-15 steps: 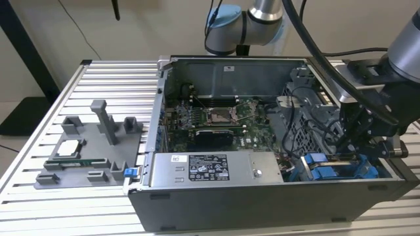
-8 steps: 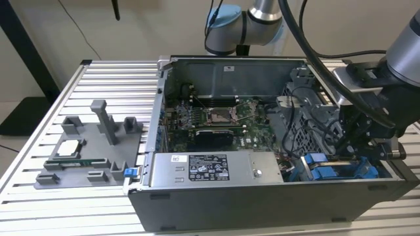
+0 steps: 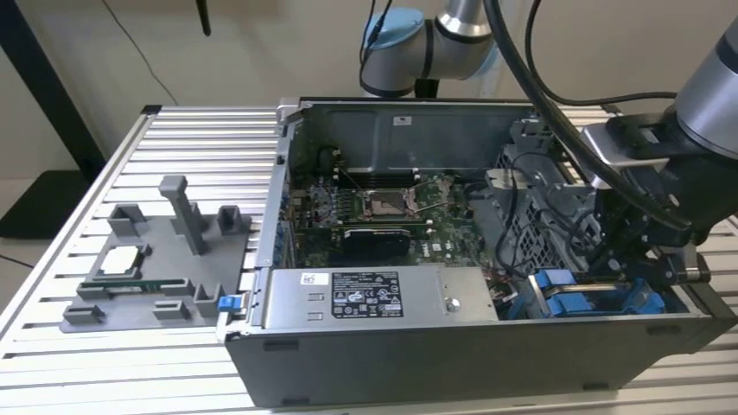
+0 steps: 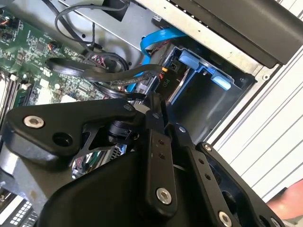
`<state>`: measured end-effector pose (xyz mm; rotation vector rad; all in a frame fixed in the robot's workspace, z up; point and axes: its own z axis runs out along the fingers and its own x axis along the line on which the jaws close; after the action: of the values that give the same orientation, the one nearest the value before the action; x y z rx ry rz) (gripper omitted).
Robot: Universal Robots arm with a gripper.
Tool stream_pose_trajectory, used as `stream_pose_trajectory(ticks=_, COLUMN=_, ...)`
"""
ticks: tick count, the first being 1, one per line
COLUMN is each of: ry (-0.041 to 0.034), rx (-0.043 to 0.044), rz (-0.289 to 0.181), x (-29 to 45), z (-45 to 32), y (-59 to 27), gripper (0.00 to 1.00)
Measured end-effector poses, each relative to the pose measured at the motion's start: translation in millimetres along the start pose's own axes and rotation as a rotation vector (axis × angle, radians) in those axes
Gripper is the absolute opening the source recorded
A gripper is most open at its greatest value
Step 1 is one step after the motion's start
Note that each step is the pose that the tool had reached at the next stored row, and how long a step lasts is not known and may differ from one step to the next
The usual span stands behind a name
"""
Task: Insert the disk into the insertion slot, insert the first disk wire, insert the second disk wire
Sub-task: 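Insert the second disk wire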
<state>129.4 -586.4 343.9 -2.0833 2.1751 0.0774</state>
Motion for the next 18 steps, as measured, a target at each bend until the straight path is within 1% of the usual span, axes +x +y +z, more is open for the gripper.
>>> stream_pose_trajectory(ticks=14, ry=0.0000, rx=0.0001, rz=0.001, x=-1.6, z=2.0, y=-0.6, gripper=0.00)
stream_pose_trajectory(ticks=18, ry=-0.0003, rx=0.0000, rz=0.001, x=-1.4, z=4.0, y=-1.2, gripper=0.00)
